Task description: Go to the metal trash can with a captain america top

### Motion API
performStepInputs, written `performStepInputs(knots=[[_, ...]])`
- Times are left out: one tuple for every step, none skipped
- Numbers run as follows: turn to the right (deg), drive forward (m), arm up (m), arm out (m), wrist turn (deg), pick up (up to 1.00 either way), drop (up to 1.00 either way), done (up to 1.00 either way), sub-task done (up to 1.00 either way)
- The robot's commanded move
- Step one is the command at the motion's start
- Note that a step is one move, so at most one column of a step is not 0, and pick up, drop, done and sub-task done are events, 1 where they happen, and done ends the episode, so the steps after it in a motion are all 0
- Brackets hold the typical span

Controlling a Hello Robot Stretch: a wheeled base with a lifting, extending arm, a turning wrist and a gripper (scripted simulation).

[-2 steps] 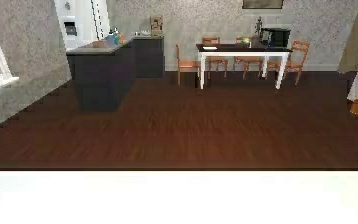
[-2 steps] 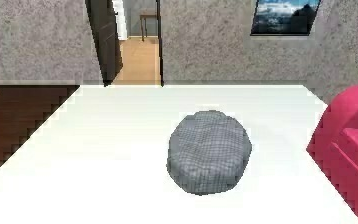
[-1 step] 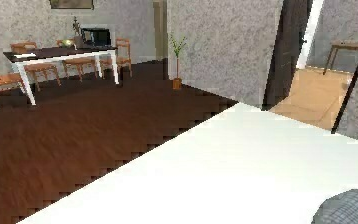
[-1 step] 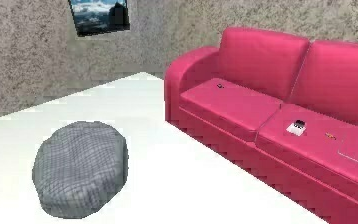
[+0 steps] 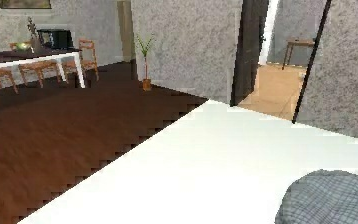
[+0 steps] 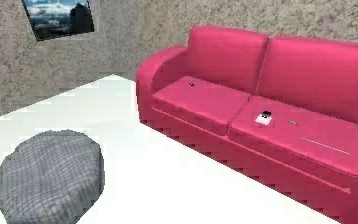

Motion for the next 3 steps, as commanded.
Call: performStepInputs(knots=[[0.0,1.0,0.0,0.0,0.0,0.0,0.0,0.0,0.0],[36.0,0.0,0.0,0.0,0.0,0.0,0.0,0.0,0.0],[0.0,0.2,0.0,0.0,0.0,0.0,0.0,0.0,0.0]])
